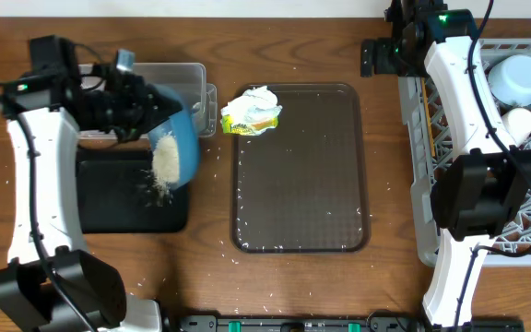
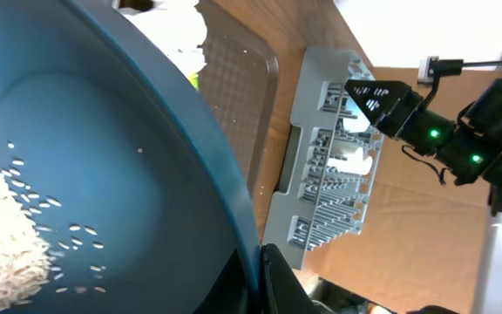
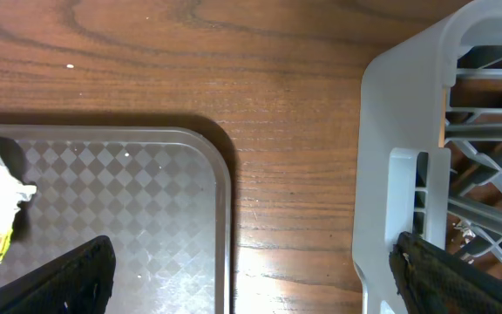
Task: Sort waste into correct bins and load items into the dishwasher rack
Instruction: 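Tilt the blue bowl over the black tray to pour out the rice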
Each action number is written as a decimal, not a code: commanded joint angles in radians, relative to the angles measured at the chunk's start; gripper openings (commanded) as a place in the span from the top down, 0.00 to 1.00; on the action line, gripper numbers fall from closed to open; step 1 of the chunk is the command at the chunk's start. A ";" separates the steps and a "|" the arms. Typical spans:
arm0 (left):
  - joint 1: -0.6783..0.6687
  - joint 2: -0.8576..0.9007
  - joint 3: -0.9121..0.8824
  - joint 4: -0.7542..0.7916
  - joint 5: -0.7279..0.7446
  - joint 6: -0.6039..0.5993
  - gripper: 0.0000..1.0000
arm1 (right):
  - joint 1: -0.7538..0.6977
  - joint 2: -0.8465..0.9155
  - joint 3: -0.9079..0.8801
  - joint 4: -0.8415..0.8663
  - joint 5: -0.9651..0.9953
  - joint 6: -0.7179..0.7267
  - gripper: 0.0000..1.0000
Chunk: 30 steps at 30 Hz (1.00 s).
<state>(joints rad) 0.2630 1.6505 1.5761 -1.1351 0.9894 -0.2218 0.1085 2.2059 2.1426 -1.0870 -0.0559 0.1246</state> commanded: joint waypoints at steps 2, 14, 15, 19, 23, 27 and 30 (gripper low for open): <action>0.042 -0.019 -0.015 -0.034 0.058 0.086 0.94 | 0.004 0.005 0.002 0.000 -0.001 -0.006 0.01; 0.171 -0.019 -0.015 -0.106 0.262 0.198 0.94 | 0.003 0.005 0.002 -0.002 -0.001 -0.006 0.01; 0.183 -0.019 -0.015 -0.111 0.273 0.204 0.94 | 0.003 0.005 0.002 -0.002 -0.001 -0.006 0.01; 0.229 -0.019 -0.017 -0.140 0.285 0.227 0.94 | 0.004 0.005 0.002 -0.002 -0.001 -0.006 0.01; 0.261 -0.019 -0.018 -0.196 0.287 0.277 0.94 | 0.003 0.005 0.002 -0.002 -0.001 -0.006 0.01; 0.288 -0.019 -0.018 -0.233 0.304 0.298 0.94 | 0.003 0.005 0.002 -0.002 -0.001 -0.006 0.01; 0.302 -0.019 -0.022 -0.266 0.387 0.342 0.94 | 0.003 0.005 0.002 -0.002 -0.001 -0.006 0.01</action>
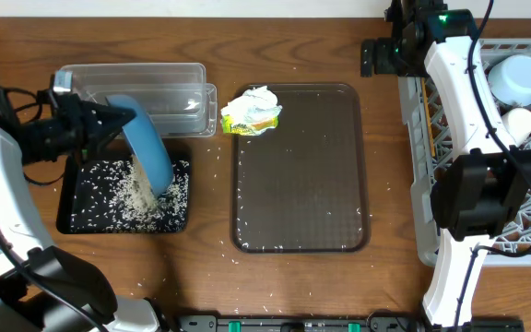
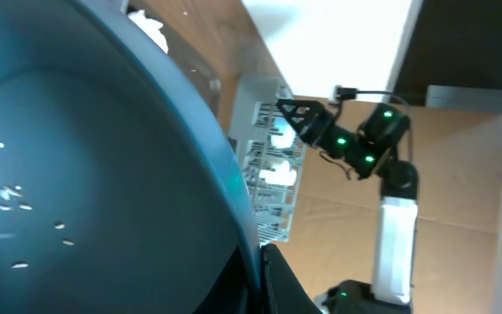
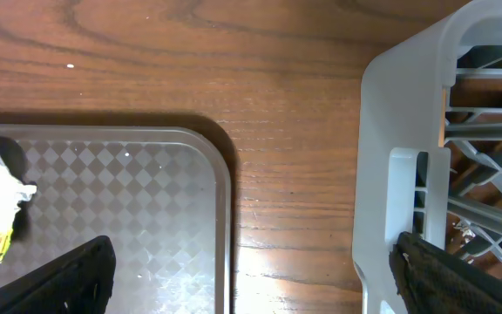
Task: Sort waste into correct bins and load items into the dishwasher rack
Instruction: 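Tilt the blue bowl over the black tray to pour out the rice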
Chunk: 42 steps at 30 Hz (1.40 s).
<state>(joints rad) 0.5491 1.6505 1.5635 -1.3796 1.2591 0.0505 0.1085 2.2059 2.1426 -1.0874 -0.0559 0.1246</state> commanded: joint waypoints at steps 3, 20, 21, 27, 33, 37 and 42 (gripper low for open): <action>0.020 -0.019 -0.013 -0.033 0.171 0.099 0.94 | 0.002 0.005 0.002 -0.002 -0.001 -0.006 0.01; 0.172 -0.018 -0.109 -0.052 0.174 0.163 0.94 | 0.003 0.005 0.002 -0.002 -0.001 -0.006 0.01; 0.180 -0.018 -0.122 -0.053 0.176 0.163 0.94 | 0.003 0.005 0.002 -0.002 -0.001 -0.006 0.01; 0.220 -0.016 -0.178 -0.048 0.245 0.204 0.94 | 0.005 0.005 0.002 -0.002 -0.001 -0.006 0.01; 0.256 -0.016 -0.186 -0.085 0.249 0.252 0.94 | 0.003 0.005 0.002 -0.002 -0.001 -0.006 0.01; 0.267 -0.017 -0.187 -0.084 0.256 0.333 0.94 | 0.009 0.005 0.002 -0.002 -0.001 -0.006 0.01; 0.274 -0.017 -0.187 -0.118 0.313 0.390 0.94 | 0.009 0.005 0.002 -0.002 -0.001 -0.006 0.01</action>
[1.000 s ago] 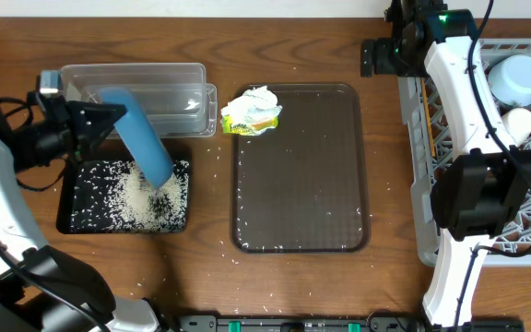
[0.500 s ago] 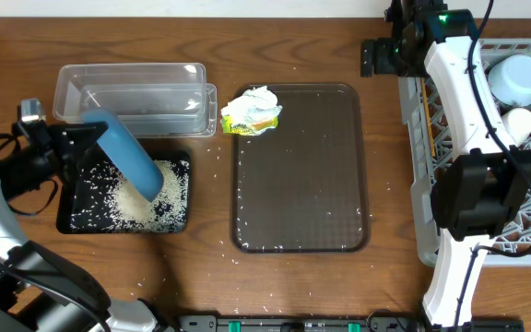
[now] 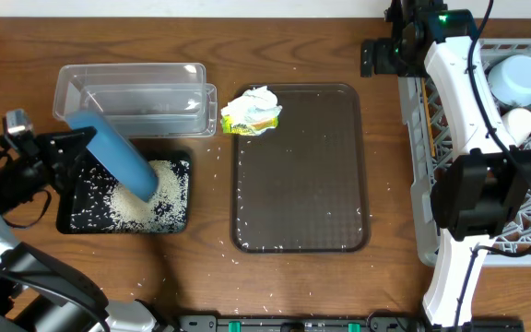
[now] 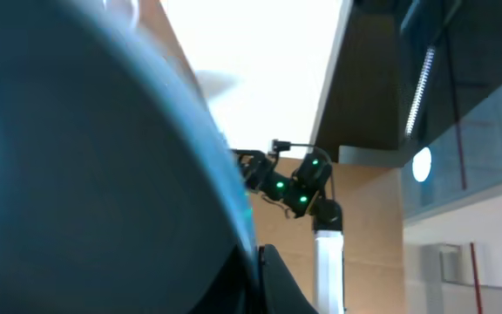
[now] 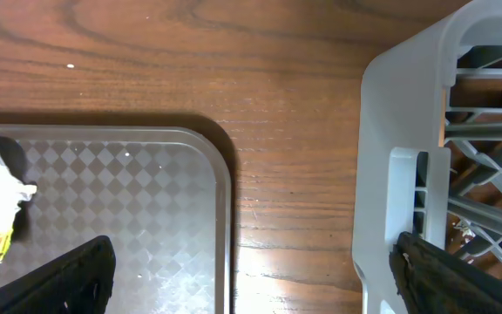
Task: Sort waste into correct bins and load items into the dishwasher rack
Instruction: 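Tilt the blue bowl over the black tray to pour out the rice, then set the empty blue bowl back on the brown tray with the left gripper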
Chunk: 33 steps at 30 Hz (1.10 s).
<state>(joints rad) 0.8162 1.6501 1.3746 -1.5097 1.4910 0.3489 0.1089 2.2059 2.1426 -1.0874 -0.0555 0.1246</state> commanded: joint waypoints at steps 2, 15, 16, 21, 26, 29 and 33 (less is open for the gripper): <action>0.007 -0.016 0.002 -0.020 0.079 0.093 0.94 | 0.010 0.005 0.002 -0.002 -0.001 -0.006 0.01; -0.260 -0.132 0.011 -0.143 0.080 0.214 0.94 | 0.010 0.005 0.002 -0.002 -0.001 -0.006 0.01; -0.287 -0.140 0.016 -0.125 0.080 0.216 0.94 | 0.010 0.005 0.002 -0.002 -0.001 -0.006 0.01; -0.476 -0.175 0.027 0.015 0.080 0.211 0.94 | 0.010 0.005 0.002 -0.002 -0.001 -0.006 0.01; -0.660 -0.174 0.029 0.274 0.043 0.025 0.94 | 0.010 0.005 0.002 -0.002 -0.001 -0.006 0.01; -0.766 -0.175 0.029 0.584 -0.290 -0.388 0.94 | 0.010 0.005 0.002 -0.002 -0.001 -0.006 0.01; -0.905 -0.188 0.029 0.779 -0.724 -0.614 0.94 | 0.010 0.005 0.002 -0.002 -0.001 -0.006 0.01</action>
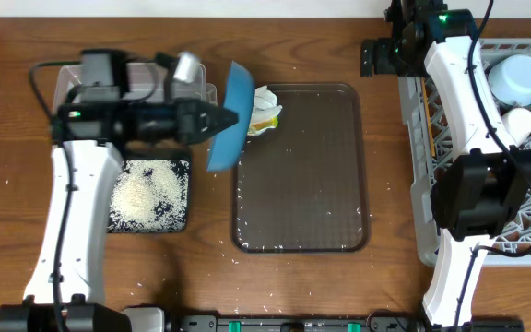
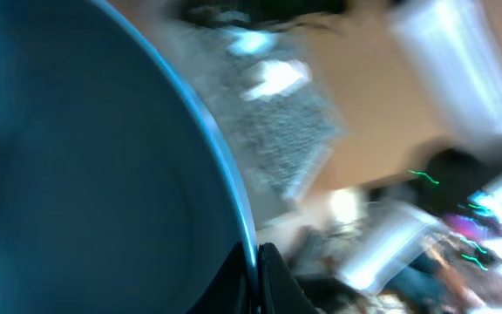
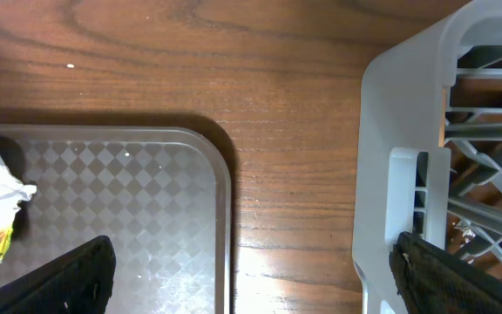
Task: Sort waste into correct bins and load items into the dishwasher rack
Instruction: 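Set the empty blue bowl back on the brown tray with the left gripper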
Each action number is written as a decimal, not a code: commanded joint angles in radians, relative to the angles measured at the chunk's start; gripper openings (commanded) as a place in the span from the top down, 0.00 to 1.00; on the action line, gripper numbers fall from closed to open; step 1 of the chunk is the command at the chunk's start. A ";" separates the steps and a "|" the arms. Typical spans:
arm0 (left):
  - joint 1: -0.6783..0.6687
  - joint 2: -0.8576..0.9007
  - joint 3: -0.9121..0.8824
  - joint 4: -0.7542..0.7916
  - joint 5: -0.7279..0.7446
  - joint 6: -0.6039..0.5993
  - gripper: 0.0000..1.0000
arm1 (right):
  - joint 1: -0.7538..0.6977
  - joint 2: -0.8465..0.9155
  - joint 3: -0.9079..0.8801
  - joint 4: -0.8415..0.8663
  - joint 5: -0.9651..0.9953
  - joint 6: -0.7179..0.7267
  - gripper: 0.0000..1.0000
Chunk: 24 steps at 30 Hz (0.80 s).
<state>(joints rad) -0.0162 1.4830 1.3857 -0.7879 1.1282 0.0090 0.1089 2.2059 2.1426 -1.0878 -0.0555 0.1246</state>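
A blue bowl (image 1: 230,115) hangs on edge over the left rim of the brown tray (image 1: 302,184). My left gripper (image 1: 212,120) is shut on its rim. In the blurred left wrist view the bowl's inside (image 2: 85,157) looks bare, with the gripper (image 2: 257,270) pinching the rim. Just right of the bowl, a crumpled white and yellow wrapper (image 1: 265,112) lies on the tray's far left corner. White rice (image 1: 146,192) lies in the black bin. My right gripper (image 1: 376,57) stands open between tray and dish rack (image 1: 524,198), nothing between its fingers (image 3: 59,279).
A clear plastic bin (image 1: 147,78) sits behind the black bin, partly under my left arm. White cups (image 1: 519,78) stand in the rack's far end. Loose rice grains are scattered on the tray and the wood around it. The tray corner (image 3: 220,166) lies near the rack's wall (image 3: 399,105).
The bowl was tipped over the black bin at the left. It is now to the right, on edge over the tray's left rim beside the wrapper. The right arm has not moved.
At first my left gripper held the bowl tilted over the black bin, with rice at its lip. Then rice lay scattered in the bin under the steeper bowl. Later the bowl was fully tipped over a rice pile. Now the emptied bowl hangs by the tray.
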 commanded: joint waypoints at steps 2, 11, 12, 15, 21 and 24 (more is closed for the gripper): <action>-0.150 -0.022 0.018 0.126 -0.413 -0.286 0.94 | 0.010 0.005 0.002 -0.001 -0.001 -0.006 0.01; -0.527 0.042 0.017 0.230 -0.744 -0.310 0.94 | 0.010 0.005 0.002 -0.001 -0.001 -0.006 0.01; -0.572 0.063 0.017 0.233 -0.810 -0.310 0.94 | 0.010 0.005 0.002 -0.001 -0.001 -0.006 0.01; -0.673 0.126 0.017 0.241 -0.975 -0.311 0.94 | 0.011 0.005 0.002 -0.001 -0.001 -0.006 0.01; -0.801 0.255 0.017 0.315 -1.011 -0.310 0.94 | 0.008 0.005 0.002 -0.001 -0.001 -0.006 0.01; -0.833 0.301 0.017 0.330 -1.036 -0.310 0.94 | 0.010 0.005 0.002 -0.001 -0.001 -0.006 0.01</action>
<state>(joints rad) -0.8280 1.7634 1.3865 -0.4667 0.1699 -0.2958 0.1089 2.2059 2.1426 -1.0878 -0.0559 0.1246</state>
